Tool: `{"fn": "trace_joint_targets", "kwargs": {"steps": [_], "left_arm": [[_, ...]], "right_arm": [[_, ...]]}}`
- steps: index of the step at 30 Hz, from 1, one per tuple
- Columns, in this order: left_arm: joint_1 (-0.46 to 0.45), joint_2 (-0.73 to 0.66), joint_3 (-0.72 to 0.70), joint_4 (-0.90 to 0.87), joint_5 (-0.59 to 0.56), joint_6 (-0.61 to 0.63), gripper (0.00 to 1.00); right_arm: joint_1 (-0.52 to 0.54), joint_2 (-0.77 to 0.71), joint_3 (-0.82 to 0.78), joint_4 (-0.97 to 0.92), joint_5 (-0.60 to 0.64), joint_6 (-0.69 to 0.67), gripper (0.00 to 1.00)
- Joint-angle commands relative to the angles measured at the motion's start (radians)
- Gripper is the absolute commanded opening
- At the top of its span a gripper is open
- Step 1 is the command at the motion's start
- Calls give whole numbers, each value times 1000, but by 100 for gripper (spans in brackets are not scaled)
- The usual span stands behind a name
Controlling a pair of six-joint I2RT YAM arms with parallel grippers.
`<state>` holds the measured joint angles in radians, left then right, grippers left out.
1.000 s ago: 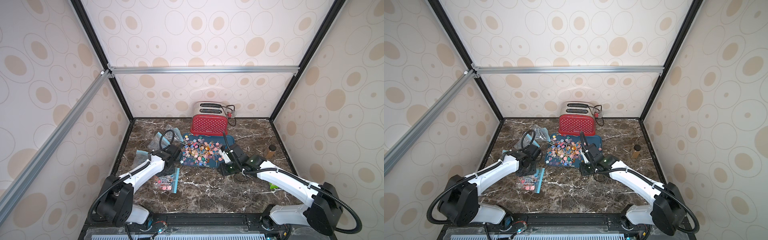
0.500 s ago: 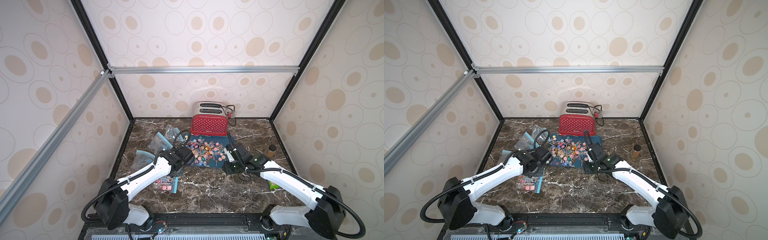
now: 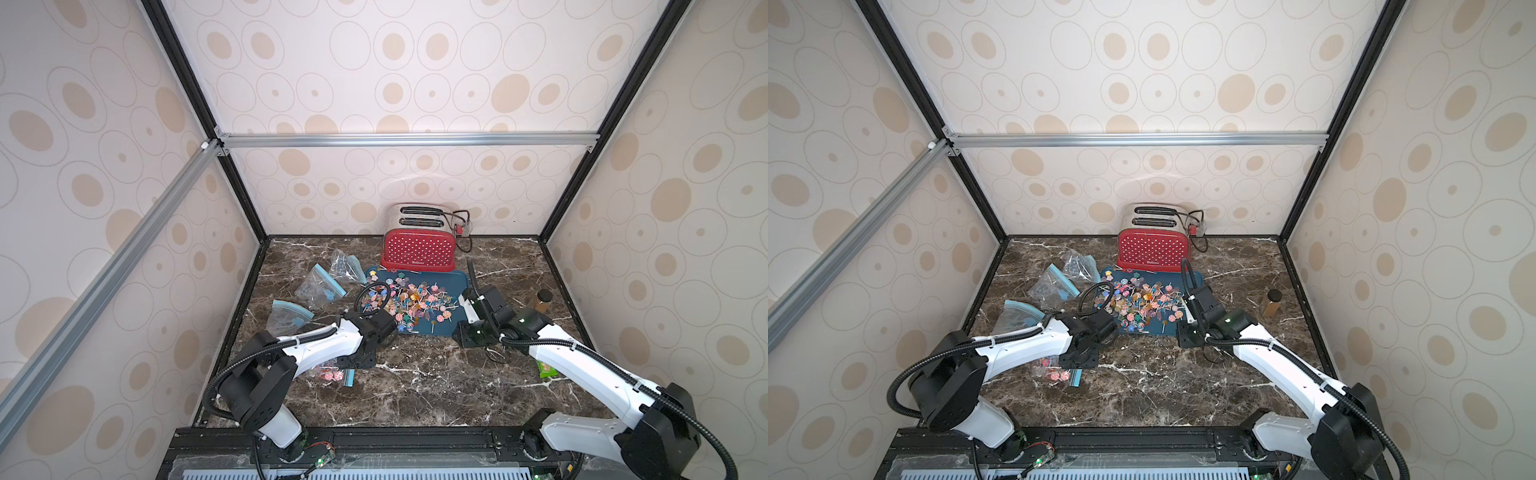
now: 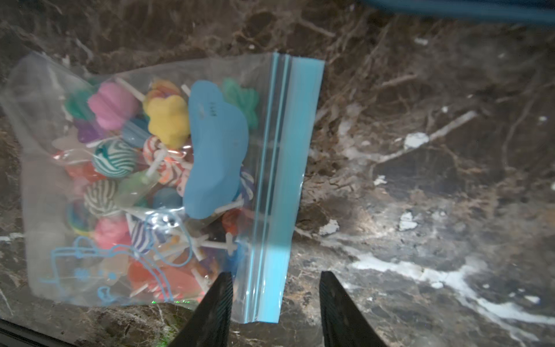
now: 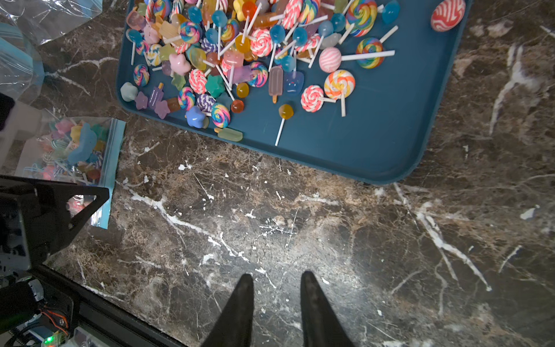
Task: Pour candies out of the ziploc bag
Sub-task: Adjust the ziploc bag at the center of the board.
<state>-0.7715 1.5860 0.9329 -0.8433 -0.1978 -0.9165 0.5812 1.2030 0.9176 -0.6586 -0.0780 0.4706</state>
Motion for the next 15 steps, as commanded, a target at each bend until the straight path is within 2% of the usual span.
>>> {"fn": "trace_joint_targets", "kwargs": {"steps": [1,15], "left_arm": [[-7,26,5,23,4,-36,48],[-5,110,-25,27,-60,-58,49]], "right_arm": [[-4,-2,-14,-8,-6,-6,30],[-4,10,-23,5,-22,-7,30]]}}
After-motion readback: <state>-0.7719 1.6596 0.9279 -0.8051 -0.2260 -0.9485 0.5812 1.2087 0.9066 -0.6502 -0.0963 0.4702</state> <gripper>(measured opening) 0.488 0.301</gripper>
